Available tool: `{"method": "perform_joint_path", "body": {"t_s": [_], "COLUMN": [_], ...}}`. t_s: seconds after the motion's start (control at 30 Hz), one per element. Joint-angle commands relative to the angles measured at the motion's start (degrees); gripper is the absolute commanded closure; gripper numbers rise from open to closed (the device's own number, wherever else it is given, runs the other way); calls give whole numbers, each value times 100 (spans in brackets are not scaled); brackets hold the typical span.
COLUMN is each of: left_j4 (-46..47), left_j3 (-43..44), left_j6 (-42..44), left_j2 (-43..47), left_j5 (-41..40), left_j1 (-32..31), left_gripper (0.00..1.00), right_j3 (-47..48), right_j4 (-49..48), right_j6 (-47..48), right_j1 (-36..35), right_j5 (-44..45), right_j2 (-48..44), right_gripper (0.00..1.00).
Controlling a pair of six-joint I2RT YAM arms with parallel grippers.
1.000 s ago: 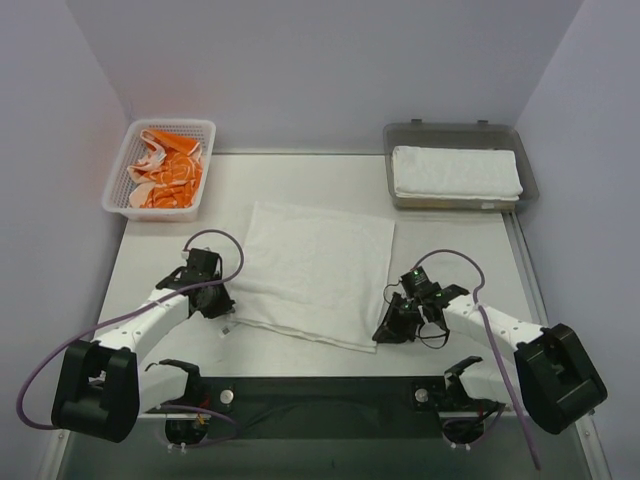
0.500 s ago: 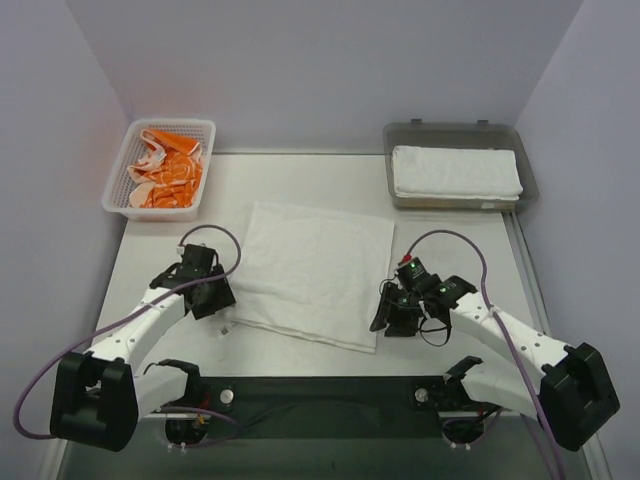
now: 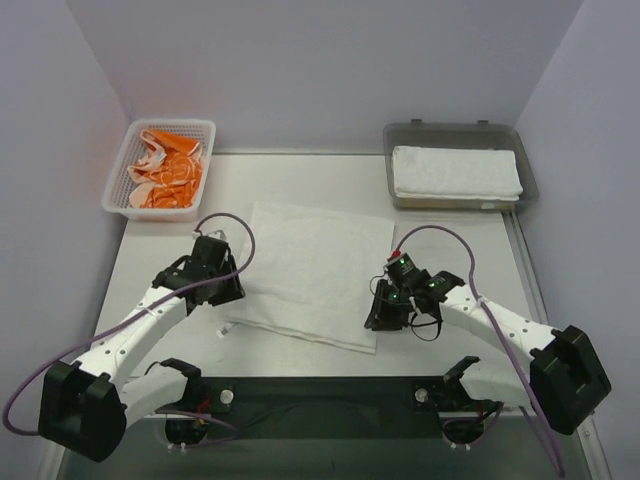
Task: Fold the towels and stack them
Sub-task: Fold the towel
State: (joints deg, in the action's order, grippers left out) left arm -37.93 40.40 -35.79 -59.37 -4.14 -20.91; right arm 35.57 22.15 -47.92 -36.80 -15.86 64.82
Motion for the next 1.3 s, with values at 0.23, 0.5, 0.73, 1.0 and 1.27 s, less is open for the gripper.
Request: {"method": "perform_joint_path", "body": {"t_s": [0.23, 0.5, 0.73, 1.0, 1.27], "left_j4": [928, 682, 50, 40, 392], "left_j3": [-981, -1113, -1113, -1149, -1184], "left_j6": [-385, -595, -868, -886, -789], "left_j2": [-892, 170, 1243, 429, -136], "left_j5": [256, 536, 212, 19, 89], "left_j1": [235, 236, 210, -124, -247], "left_gripper": [65, 61, 38, 34, 46], "right_j3": [-542, -403, -24, -445, -674], "right_j4": [-581, -106, 297, 659, 650], "right_j6": [178, 766, 732, 91, -279], "right_j1": [242, 963, 946, 929, 666], "right_j5": [-533, 91, 337, 750, 987], "right_j2": [1235, 936, -19, -962, -805], "right_gripper": [79, 79, 71, 38, 38]}}
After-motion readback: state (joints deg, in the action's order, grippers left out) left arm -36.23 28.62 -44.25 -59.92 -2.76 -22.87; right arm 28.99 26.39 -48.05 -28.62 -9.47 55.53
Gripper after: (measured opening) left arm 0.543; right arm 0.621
